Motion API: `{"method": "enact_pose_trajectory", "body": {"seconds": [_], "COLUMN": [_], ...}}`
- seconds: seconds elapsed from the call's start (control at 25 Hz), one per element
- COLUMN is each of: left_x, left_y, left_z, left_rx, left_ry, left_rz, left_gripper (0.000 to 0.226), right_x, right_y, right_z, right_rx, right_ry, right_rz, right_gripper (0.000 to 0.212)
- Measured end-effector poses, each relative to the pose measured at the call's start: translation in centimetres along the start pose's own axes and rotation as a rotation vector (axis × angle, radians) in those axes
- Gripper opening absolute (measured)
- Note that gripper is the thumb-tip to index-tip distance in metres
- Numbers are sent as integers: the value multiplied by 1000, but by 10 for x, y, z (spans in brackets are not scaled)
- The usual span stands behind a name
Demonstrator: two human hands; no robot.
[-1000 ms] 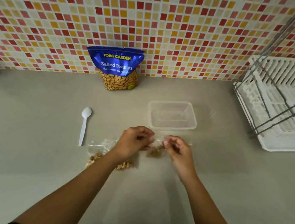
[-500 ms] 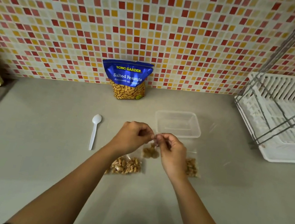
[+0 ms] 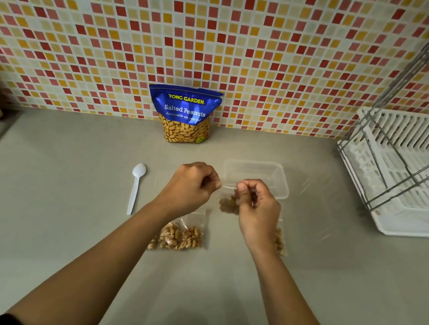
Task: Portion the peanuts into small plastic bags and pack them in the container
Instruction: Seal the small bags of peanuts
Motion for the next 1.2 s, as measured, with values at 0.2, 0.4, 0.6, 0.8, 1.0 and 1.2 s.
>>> {"method": "enact_pose_trajectory", "body": {"seconds": [0.2, 0.4, 0.6, 0.8, 1.0, 1.2], "left_x": [13, 70, 96, 98, 96, 96], "left_y": [13, 53, 78, 83, 75, 55], "left_z": [21, 32, 33, 28, 17, 6], "left_rx": [-239, -457, -693, -540, -378, -320], "left_ry": [205, 669, 762, 121, -262, -233], "left_rz": [32, 410, 340, 253, 281, 223], "left_gripper": [15, 27, 4, 18, 24, 26], "right_x": [6, 9, 9, 12, 20, -9], "right_y": [3, 7, 17, 19, 18, 6], "right_z": [-22, -56, -91, -105, -117, -97], "right_rx": [175, 512, 521, 435, 452, 306], "right_ry": [-87, -410, -173, 147, 240, 266], "right_rz": [25, 14, 16, 135, 266, 169], "right_gripper": [11, 15, 8, 24, 26, 27]}}
Point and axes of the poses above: each hand's wrist, its own y-axis away from the middle knuckle, its own x-axis out of the palm, z = x × y, the point moved 4 cm from there along -y, towards the middle knuckle, and after that the axes turned 14 degrees about -y, right-handed, at the moved point
